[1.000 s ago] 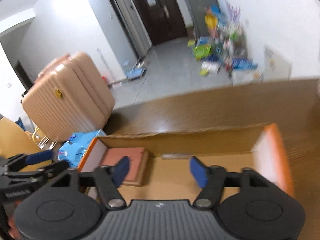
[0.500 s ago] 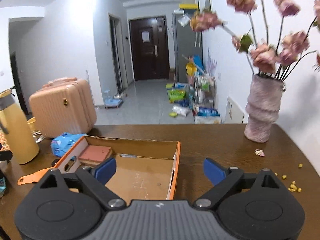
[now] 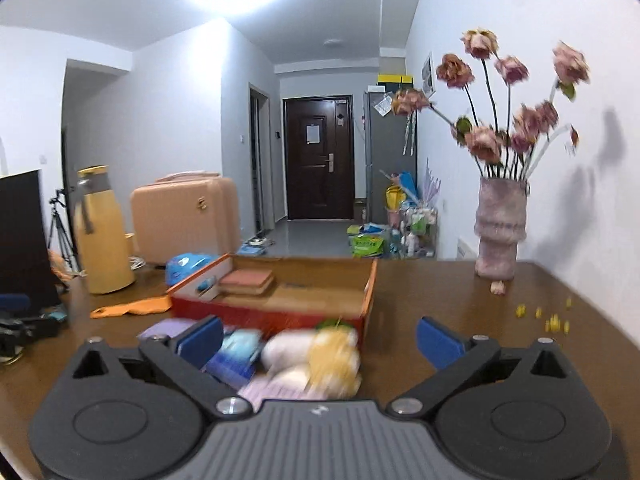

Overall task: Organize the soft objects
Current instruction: 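Move both tools back toward the pile of soft items, then grasp the white foam cylinder with the right tool while the left tool grasps the clear plastic bag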

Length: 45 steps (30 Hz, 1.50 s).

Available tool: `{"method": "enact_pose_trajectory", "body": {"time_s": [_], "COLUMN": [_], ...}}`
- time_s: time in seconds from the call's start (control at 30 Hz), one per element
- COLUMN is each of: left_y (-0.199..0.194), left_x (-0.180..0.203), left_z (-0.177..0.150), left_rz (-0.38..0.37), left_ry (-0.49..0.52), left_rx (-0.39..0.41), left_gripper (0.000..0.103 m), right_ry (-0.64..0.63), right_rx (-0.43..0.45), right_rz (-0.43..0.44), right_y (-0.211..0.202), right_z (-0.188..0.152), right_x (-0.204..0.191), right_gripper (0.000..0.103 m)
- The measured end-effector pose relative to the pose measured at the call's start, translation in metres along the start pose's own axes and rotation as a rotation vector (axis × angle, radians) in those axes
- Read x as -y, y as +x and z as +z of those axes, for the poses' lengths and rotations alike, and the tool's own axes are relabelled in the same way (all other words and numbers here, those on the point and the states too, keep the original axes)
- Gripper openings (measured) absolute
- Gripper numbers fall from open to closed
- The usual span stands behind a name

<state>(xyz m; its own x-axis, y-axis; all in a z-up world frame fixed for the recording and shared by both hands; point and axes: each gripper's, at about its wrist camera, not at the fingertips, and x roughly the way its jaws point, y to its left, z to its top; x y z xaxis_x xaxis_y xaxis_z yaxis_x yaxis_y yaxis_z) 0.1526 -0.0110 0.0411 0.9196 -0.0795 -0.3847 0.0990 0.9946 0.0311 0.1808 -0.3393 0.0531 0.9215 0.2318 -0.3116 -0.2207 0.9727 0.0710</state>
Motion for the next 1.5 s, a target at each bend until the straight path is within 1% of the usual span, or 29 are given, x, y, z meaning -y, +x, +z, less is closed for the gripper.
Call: {"method": "enact_pose_trajectory", "body": {"time_s": [0.07,0.13,0.2,0.27,0.33,0.37,0.43,0.5,0.6,0.7,0.83,1.03,1.07,1.17,1.2,1.27,1.3,1.33,1.37,1.4,1.5], "left_y": [-0.016,-0.030,-0.038,-0.044,-0.047,-0.047,-0.046,-0.043,-0.033,-0.016,0.006,0.054,0.063,0.091,0.101,0.120,0.128,0.137,0.144,0.147,0.146], "left_x": [0.005,0.007,0.006,0.005,0.003,0.003,0.002,-0.001,-0.002,0.004,0.018,0.041,0.046,0.057,0.060,0.066,0.068,0.070,0.072,0.073,0.071], "left_z": [-0.018,-0.034,-0.046,-0.055,-0.061,-0.062,-0.066,-0.065,-0.067,-0.068,-0.060,-0.035,-0.031,-0.018,-0.015,-0.012,-0.012,-0.013,-0.013,-0.013,-0.015], "left_rz": [-0.008,0.003,0.021,0.030,0.015,0.012,0.019,0.024,0.010,-0.009,-0.069,-0.175,-0.190,-0.232,-0.244,-0.287,-0.305,-0.315,-0.318,-0.320,-0.334], "left_ry": [0.003,0.019,0.017,0.009,0.003,0.002,0.003,-0.011,-0.028,-0.021,0.007,0.002,0.002,-0.004,-0.005,-0.011,-0.018,-0.027,-0.031,-0.033,-0.033], "left_rx": [0.000,0.009,-0.008,-0.023,-0.032,-0.035,-0.037,-0.041,-0.067,-0.099,-0.107,-0.122,-0.128,-0.142,-0.152,-0.184,-0.206,-0.235,-0.255,-0.270,-0.265], "left_gripper": [0.103,0.103,0.103,0.103,0.103,0.103,0.103,0.103,0.103,0.103,0.103,0.103,0.101,0.092,0.085,0.075,0.072,0.062,0.041,0.032,0.027], "right_ry": [0.025,0.054,0.070,0.043,0.023,0.019,0.016,0.011,0.018,0.031,0.012,0.021,0.018,0.011,0.010,0.000,-0.003,-0.007,-0.010,-0.012,-0.013], "right_rx": [0.000,0.001,0.007,0.014,0.010,-0.003,-0.020,-0.021,-0.027,-0.048,-0.087,-0.119,-0.125,-0.140,-0.146,-0.167,-0.178,-0.194,-0.214,-0.223,-0.224], "right_rz": [0.030,0.047,0.016,-0.020,-0.035,-0.028,-0.013,-0.020,-0.018,-0.025,-0.026,0.025,0.033,0.061,0.071,0.090,0.097,0.103,0.111,0.114,0.133], "right_y": [-0.022,-0.039,-0.054,-0.063,-0.067,-0.068,-0.067,-0.065,-0.058,-0.045,-0.026,0.012,0.021,0.044,0.050,0.065,0.071,0.076,0.082,0.086,0.087], "right_z": [-0.028,-0.053,-0.082,-0.102,-0.116,-0.120,-0.123,-0.123,-0.123,-0.124,-0.123,-0.106,-0.103,-0.097,-0.095,-0.093,-0.093,-0.093,-0.093,-0.094,-0.095], "right_x": [-0.009,-0.019,-0.033,-0.045,-0.052,-0.054,-0.056,-0.058,-0.057,-0.055,-0.055,-0.050,-0.049,-0.051,-0.051,-0.054,-0.055,-0.056,-0.057,-0.058,-0.059], "right_gripper": [0.103,0.103,0.103,0.103,0.103,0.103,0.103,0.103,0.103,0.103,0.102,0.094,0.090,0.088,0.087,0.076,0.073,0.065,0.057,0.053,0.050]}}
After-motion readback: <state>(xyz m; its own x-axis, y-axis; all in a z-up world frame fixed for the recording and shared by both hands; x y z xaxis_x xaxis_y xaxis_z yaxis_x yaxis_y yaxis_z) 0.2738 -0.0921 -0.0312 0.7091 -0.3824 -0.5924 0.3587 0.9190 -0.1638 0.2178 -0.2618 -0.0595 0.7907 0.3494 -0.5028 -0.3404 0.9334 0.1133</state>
